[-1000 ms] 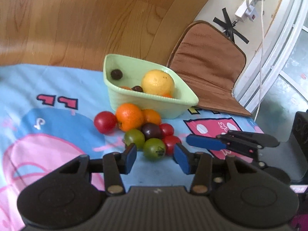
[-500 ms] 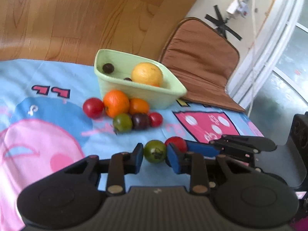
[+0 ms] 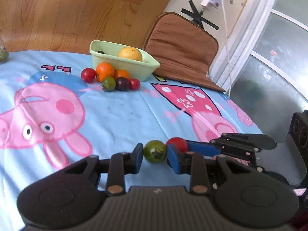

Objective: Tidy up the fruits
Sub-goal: 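Grasp a green cherry tomato with the left gripper while the right grasps a red tomato, then lift both held tomatoes toward the green bowl, then lower both tomatoes into the green bowl and open both grippers, then grasp a green cherry tomato with the left gripper while the right grasps a dark plum, then carry the tomato and plum into the green bowl and release both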

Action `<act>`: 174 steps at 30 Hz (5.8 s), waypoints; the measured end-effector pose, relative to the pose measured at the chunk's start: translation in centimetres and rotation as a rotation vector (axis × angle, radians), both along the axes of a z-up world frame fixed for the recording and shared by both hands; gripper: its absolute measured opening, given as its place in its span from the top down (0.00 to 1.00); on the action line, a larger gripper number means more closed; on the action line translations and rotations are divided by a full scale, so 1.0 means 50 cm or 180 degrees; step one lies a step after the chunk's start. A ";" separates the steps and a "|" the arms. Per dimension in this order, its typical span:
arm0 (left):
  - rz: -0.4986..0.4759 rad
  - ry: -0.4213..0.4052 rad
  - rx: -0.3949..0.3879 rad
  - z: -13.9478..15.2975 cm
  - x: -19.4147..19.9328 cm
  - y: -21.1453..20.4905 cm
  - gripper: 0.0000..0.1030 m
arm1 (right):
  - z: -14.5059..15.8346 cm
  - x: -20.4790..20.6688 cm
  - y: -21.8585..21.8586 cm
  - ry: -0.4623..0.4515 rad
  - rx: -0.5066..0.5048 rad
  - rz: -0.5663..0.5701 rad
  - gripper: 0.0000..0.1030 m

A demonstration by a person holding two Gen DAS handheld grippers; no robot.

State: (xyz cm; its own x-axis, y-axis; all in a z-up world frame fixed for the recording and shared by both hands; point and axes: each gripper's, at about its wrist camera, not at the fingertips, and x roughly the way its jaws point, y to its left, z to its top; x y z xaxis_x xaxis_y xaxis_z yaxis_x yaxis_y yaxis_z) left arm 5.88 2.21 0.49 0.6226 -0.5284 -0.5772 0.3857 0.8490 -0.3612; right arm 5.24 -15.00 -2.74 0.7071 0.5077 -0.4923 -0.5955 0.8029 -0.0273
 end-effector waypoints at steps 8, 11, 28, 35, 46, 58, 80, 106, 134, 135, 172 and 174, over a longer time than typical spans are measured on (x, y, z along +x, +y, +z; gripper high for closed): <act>0.0096 -0.0100 0.0118 -0.001 -0.023 -0.001 0.58 | -0.017 -0.032 0.007 0.0018 -0.0093 -0.0148 0.69; 0.0120 -0.0230 0.0152 0.011 -0.037 0.008 0.48 | -0.017 -0.040 0.007 -0.0029 -0.0130 -0.0191 0.69; -0.0130 -0.0244 0.0234 -0.008 -0.046 -0.011 0.44 | -0.020 -0.052 0.014 -0.0113 -0.0201 -0.0177 0.58; -0.0126 -0.0030 0.0013 -0.018 -0.015 0.009 0.72 | -0.016 -0.045 0.010 -0.0076 -0.0137 -0.0119 0.70; 0.0108 -0.0389 0.0042 0.085 0.150 0.017 0.72 | 0.051 0.105 -0.027 -0.0106 0.0377 -0.0410 0.69; 0.0423 -0.0237 0.0265 0.081 0.410 -0.008 0.72 | 0.084 0.354 -0.043 -0.0200 0.0356 -0.0836 0.69; 0.0723 -0.0115 0.0043 0.033 0.271 0.098 0.54 | 0.055 0.253 -0.028 -0.0080 0.0356 -0.0448 0.61; 0.0362 -0.0171 0.0397 -0.014 0.213 0.055 0.75 | 0.035 0.255 0.062 -0.0345 -0.0286 0.0072 0.61; -0.0174 -0.0177 0.0132 -0.021 0.012 0.017 0.74 | 0.013 0.002 -0.001 -0.0116 -0.0260 -0.0065 0.75; -0.0185 -0.0182 0.0143 -0.021 0.007 0.013 0.74 | 0.010 -0.005 -0.001 -0.0136 -0.0257 -0.0094 0.75; -0.0026 -0.0234 0.0177 0.016 0.052 0.008 0.74 | 0.009 0.028 -0.013 0.0005 0.0189 -0.0171 0.70; -0.0027 -0.0287 0.0154 0.037 0.079 0.007 0.74 | 0.025 0.046 -0.018 -0.0055 0.0266 -0.0220 0.70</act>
State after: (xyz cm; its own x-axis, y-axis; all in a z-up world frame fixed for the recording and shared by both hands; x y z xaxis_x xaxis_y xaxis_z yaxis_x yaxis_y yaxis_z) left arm 9.82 2.58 2.33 0.6687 -0.5068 -0.5440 0.4222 0.8611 -0.2832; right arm 7.55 -15.91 -1.51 0.7498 0.4962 -0.4378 -0.5387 0.8419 0.0317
